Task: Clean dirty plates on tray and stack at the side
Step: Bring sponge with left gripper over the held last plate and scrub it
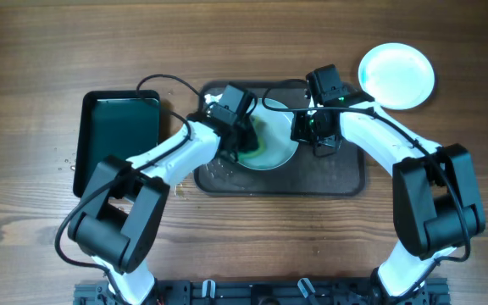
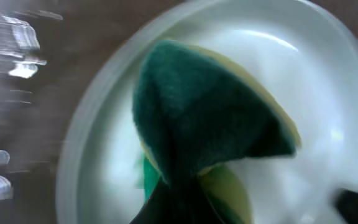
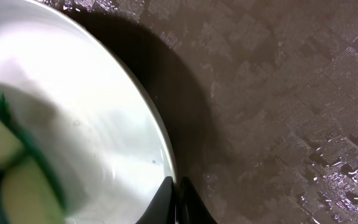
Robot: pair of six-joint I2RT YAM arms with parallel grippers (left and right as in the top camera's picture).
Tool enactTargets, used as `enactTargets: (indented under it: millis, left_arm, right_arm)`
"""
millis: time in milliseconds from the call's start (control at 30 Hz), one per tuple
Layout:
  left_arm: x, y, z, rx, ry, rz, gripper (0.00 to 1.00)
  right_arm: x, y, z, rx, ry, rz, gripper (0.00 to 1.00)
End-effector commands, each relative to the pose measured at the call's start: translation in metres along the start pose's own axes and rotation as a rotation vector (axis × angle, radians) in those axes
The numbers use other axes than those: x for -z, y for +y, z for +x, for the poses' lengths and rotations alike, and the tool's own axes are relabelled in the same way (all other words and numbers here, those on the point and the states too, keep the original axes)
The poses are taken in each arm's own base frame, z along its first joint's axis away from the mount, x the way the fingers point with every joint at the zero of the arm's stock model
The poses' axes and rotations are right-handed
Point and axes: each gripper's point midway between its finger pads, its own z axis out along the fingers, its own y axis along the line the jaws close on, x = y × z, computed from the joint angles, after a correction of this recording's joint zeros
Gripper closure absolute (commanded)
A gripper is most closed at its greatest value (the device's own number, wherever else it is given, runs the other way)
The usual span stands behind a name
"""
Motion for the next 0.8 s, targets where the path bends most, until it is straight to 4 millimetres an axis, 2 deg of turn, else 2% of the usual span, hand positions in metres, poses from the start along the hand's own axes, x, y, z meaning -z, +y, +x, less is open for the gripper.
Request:
enactTargets:
  millis: [0, 67, 133, 233, 333, 400, 533, 600, 767]
  left_arm:
    - [0.019, 0.042, -0.04, 0.015, -0.148, -0.145, 0.96]
    - [0.033, 0.032, -0.051, 0.026, -0.185, -0.095, 0.96]
    - [0.044, 0.009, -0.054, 0.019, -0.198, 0.009, 0.96]
    - [0.047, -0.034, -0.042, -0.017, -0.131, 0.201, 0.96]
    - [0.04, -0.058, -0.029, -0.027, -0.092, 0.283, 0.96]
    - [0.03, -0.063, -0.024, -0.035, -0.083, 0.287, 0.96]
    - [0.009, -0.055, -0.015, -0.01, -0.044, 0.248, 0.96]
    - [-0.004, -0.054, -0.017, -0.007, -0.05, 0.244, 0.96]
    - [-0.02, -0.054, -0.025, -0.012, -0.086, 0.249, 0.96]
  right_arm:
    - [0.003, 0.003, 0.0, 0.013, -0.008, -0.011, 0.96]
    - [0.003, 0.003, -0.001, 0.013, -0.01, -0.007, 0.96]
    - [0.003, 0.002, -0.001, 0.012, -0.012, -0.003, 0.96]
    - [0.003, 0.002, -0.002, 0.013, -0.014, -0.001, 0.96]
    - [0.003, 0.002, -0.002, 0.032, -0.017, -0.003, 0.96]
    - [0.003, 0.001, -0.004, 0.039, -0.024, 0.006, 0.96]
    - [0.003, 0.001, -0.004, 0.039, -0.027, 0.005, 0.96]
    - [0.003, 0.002, -0.006, 0.041, -0.036, -0.001, 0.96]
    - [0.003, 0.003, -0.007, 0.042, -0.038, -0.002, 0.96]
